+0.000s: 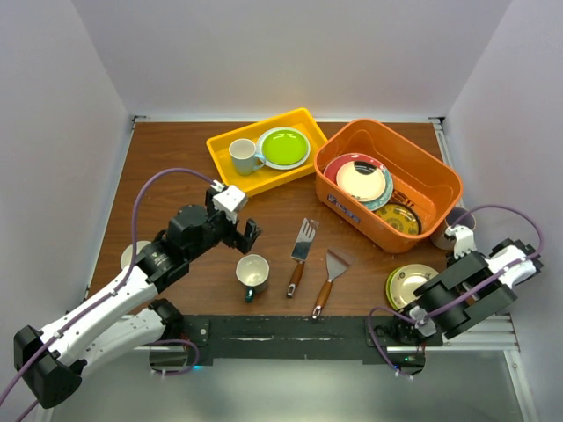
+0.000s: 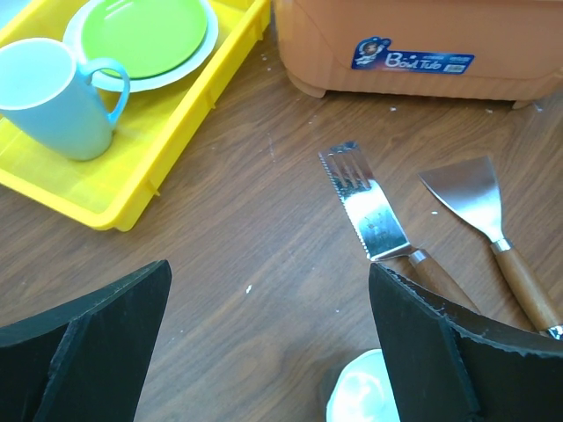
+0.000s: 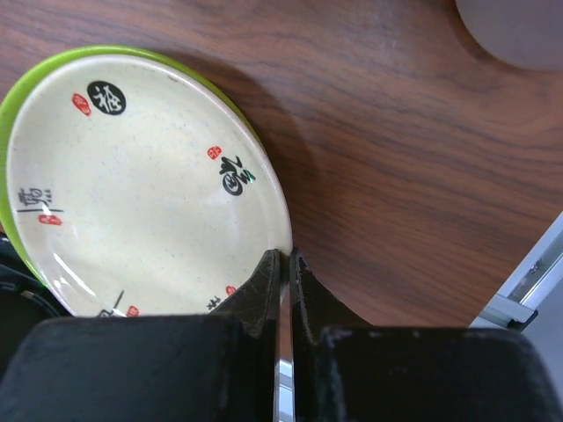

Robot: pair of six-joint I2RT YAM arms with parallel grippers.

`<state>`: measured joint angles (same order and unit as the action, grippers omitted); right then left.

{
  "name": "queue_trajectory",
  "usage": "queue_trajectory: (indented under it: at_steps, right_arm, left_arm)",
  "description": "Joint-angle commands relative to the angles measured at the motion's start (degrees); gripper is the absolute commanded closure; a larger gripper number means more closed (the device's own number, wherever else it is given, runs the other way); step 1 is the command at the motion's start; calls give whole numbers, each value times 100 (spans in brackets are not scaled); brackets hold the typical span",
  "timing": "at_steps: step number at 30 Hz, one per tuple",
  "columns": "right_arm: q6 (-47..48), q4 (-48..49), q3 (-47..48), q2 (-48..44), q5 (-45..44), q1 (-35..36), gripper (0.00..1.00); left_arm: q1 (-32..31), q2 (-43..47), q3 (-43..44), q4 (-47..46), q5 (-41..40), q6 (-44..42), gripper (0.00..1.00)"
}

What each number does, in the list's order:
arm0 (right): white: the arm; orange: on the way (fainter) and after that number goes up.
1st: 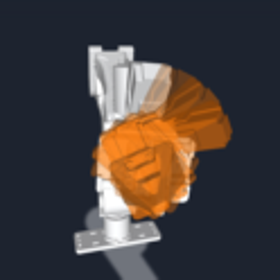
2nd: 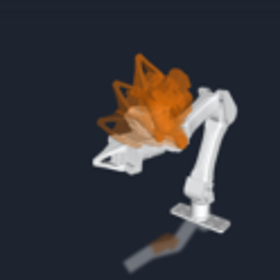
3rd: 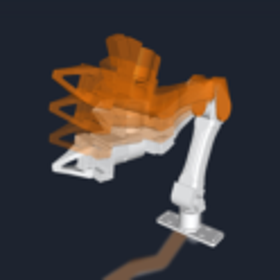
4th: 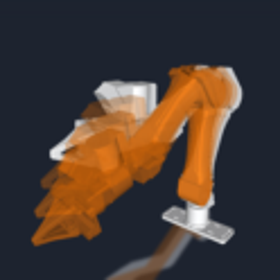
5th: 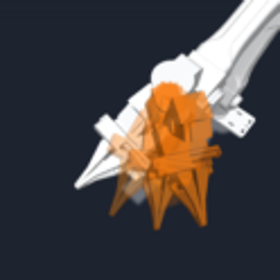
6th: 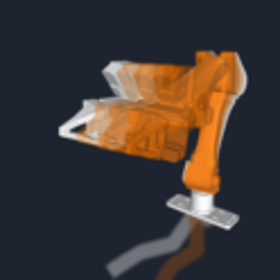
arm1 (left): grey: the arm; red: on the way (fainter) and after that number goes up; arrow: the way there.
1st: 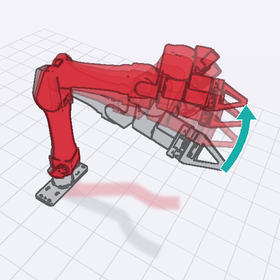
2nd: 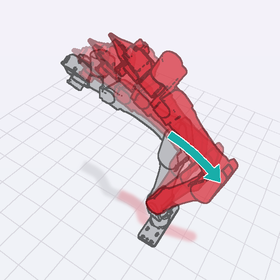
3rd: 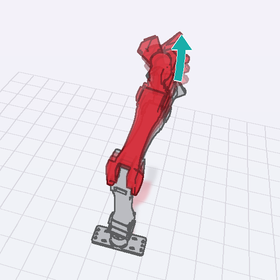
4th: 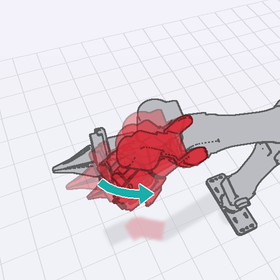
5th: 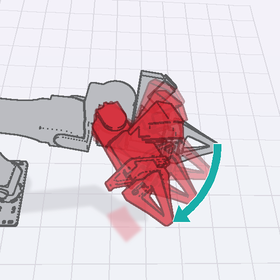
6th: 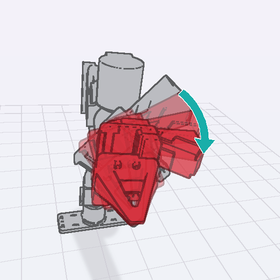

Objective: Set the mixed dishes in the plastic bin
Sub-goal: Pick up the plate from the corner of the board.

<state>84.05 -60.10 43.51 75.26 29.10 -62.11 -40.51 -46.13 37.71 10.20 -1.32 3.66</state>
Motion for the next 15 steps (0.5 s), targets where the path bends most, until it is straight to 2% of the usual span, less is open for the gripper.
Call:
queue_trajectory:
  at_steps: [1, 15]
  right_arm:
    - [261, -449, 220, -205, 227, -21, 100]
    - [638, -1531, 958, -1110, 596, -21, 100]
  left_arm:
    - [52, 60, 8, -395, 413, 47, 0]
    - [52, 8, -10, -536, 976, 328, 0]
